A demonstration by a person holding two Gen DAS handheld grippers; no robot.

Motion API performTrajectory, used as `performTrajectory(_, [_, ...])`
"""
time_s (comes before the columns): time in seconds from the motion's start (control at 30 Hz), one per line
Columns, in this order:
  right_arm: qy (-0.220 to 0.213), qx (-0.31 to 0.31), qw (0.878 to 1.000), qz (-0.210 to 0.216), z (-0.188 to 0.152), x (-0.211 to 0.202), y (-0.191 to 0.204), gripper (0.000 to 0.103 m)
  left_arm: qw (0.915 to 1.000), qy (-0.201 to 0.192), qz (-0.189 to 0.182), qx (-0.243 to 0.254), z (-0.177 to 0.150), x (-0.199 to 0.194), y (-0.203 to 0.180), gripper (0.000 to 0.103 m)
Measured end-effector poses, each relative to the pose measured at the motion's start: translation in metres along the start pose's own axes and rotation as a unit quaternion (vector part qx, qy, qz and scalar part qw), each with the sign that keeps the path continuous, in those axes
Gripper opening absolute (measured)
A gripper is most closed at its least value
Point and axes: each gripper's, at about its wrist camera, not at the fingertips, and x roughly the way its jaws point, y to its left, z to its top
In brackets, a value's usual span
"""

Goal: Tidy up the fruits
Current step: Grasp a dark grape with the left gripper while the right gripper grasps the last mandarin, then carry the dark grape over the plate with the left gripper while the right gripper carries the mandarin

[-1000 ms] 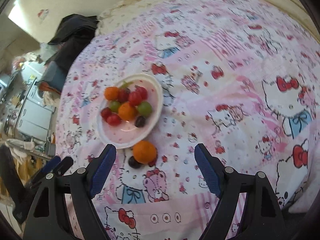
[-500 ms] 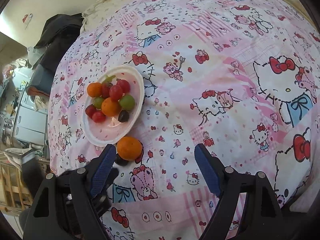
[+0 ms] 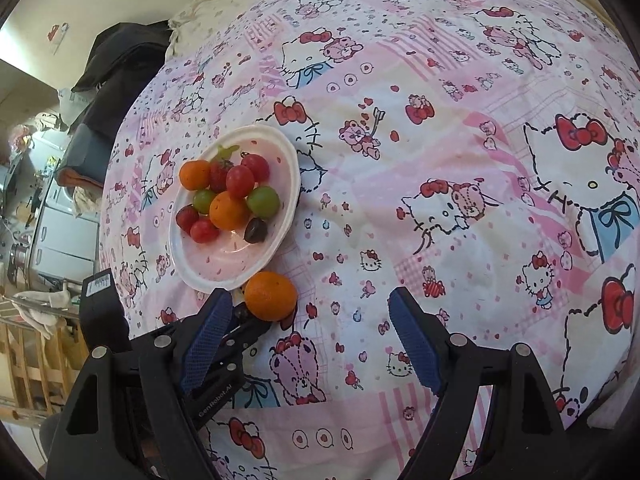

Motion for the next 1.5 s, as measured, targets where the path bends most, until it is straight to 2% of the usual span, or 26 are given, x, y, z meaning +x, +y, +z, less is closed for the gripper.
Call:
performTrajectory(0.1, [0.0, -0.001, 1.0, -0.005, 0.0, 0.0, -0.001, 0.083, 0.9997, -0.008, 0.014, -0.017, -0.002, -0.012, 0.005, 0.016])
performTrajectory(0.17, [-0.001, 0.002, 1.0, -0.008, 0.001, 0.001, -0.003, 0.083, 0.9983, -0.009, 0.033, -0.046, -0.005, -0.021, 0.015, 0.016])
performTrajectory(0.23, [0.002, 0.001, 1.0, -0.013, 0.001, 0.003, -0.002, 0.083, 0.9955, -0.01, 0.044, -0.083, -0.01, -0.032, 0.026, 0.016])
performTrajectory(0.33, [0.01, -0.011, 1.0, -0.018, 0.0, 0.01, 0.003, 0.083, 0.9909, -0.021, 0.072, -0.111, -0.019, -0.05, 0.038, 0.016])
performTrajectory(0.53, [0.028, -0.072, 0.996, -0.041, 0.002, 0.034, 0.031, 0.083, 0.9842, -0.044, 0.116, -0.127, -0.027, -0.079, 0.048, 0.016])
performTrajectory(0.7, [0.08, -0.119, 0.989, -0.032, -0.006, 0.065, 0.048, 0.083, 0.9793, -0.077, 0.129, -0.135, -0.031, -0.1, 0.052, 0.016])
performTrajectory(0.87, [0.081, -0.187, 0.976, -0.079, -0.016, 0.085, 0.066, 0.082, 0.9757, -0.085, 0.141, -0.145, -0.039, -0.112, 0.058, 0.016])
performTrajectory(1.0, [0.08, -0.208, 0.97, -0.098, -0.018, 0.095, 0.073, 0.082, 0.9722, -0.082, 0.156, -0.154, -0.044, -0.111, 0.066, 0.016])
performTrajectory(1.1, [0.077, -0.22, 0.968, -0.097, -0.019, 0.098, 0.078, 0.067, 0.9709, -0.082, 0.161, -0.157, -0.045, -0.108, 0.07, 0.016])
performTrajectory(1.13, [0.074, -0.223, 0.967, -0.096, -0.019, 0.097, 0.078, 0.057, 0.9707, -0.081, 0.162, -0.158, -0.045, -0.107, 0.07, 0.016])
performTrajectory(1.2, [0.07, -0.225, 0.967, -0.095, -0.019, 0.095, 0.078, 0.044, 0.9704, -0.081, 0.161, -0.161, -0.045, -0.105, 0.071, 0.016])
performTrajectory(1.5, [0.051, -0.186, 0.98, -0.059, -0.016, 0.063, 0.063, 0.037, 0.9692, -0.094, 0.166, -0.155, -0.044, -0.104, 0.068, 0.016])
